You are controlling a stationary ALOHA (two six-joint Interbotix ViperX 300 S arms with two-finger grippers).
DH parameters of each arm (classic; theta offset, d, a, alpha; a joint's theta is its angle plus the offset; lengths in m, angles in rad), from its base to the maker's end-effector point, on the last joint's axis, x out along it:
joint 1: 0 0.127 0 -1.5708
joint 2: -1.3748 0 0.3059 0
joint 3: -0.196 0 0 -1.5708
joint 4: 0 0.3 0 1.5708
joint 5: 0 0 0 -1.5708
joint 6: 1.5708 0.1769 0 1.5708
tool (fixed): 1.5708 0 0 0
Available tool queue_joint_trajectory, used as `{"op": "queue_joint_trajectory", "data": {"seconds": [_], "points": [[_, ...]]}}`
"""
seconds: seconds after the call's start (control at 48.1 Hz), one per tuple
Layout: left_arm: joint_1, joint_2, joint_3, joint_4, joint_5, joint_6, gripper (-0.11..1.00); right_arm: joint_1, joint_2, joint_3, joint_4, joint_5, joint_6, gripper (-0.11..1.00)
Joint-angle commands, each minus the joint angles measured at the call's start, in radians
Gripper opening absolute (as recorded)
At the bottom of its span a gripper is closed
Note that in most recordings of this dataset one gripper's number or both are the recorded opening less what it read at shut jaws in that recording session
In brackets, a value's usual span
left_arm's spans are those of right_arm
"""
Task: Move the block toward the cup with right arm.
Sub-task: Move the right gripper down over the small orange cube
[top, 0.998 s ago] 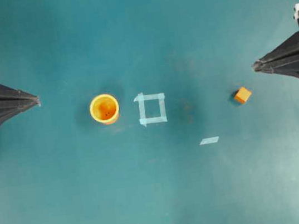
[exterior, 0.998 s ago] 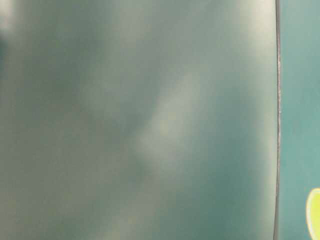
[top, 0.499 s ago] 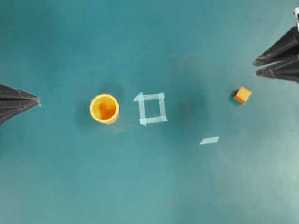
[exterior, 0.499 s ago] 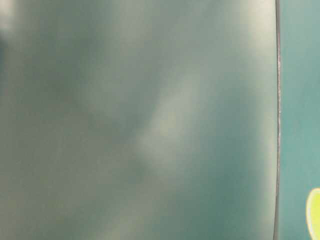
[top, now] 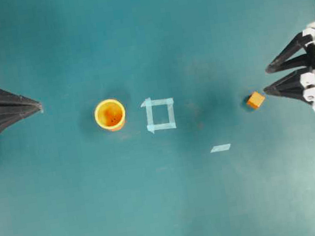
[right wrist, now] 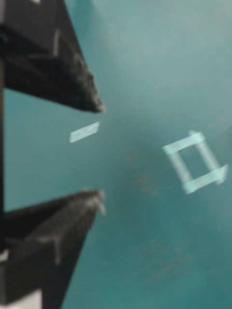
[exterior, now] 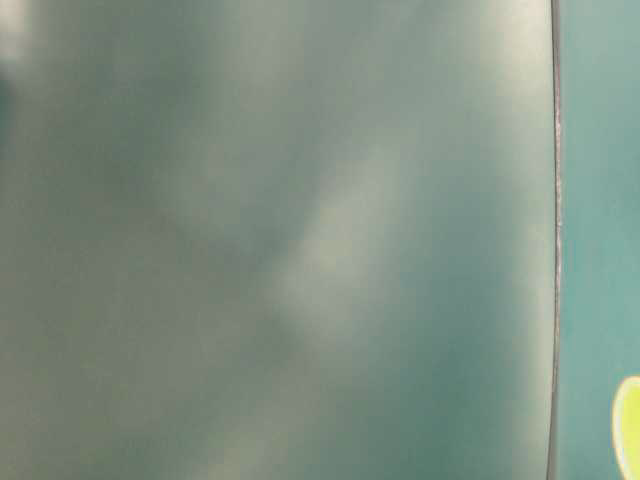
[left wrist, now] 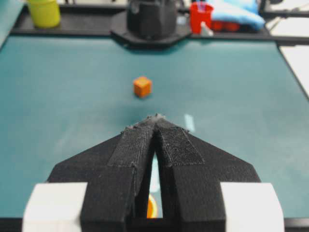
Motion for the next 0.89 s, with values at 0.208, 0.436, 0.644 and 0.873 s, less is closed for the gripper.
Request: {"op": "queue_joint_trajectory", "data": {"seconds": [0.208, 0.436, 0.644, 0.873], "points": [[-0.002, 0.009, -0.026, 0.002, -0.005, 0.000, 0.02, -0.006, 0.100, -0.054, -0.012, 0.121, 0.133, 0.69], [-0.002, 0.009, -0.026, 0.002, 0.000, 0.000, 0.02, -0.008, 0.209, -0.072, -0.023, 0.244, 0.235, 0.69], [-0.002, 0.009, -0.026, 0.002, 0.002, -0.002, 0.02, -0.006, 0.336, -0.118, -0.052, 0.290, 0.249, 0.69], [-0.002, 0.009, -0.026, 0.002, 0.002, -0.002, 0.02, -0.006, 0.453, -0.161, -0.067, 0.238, 0.249, 0.69]]}}
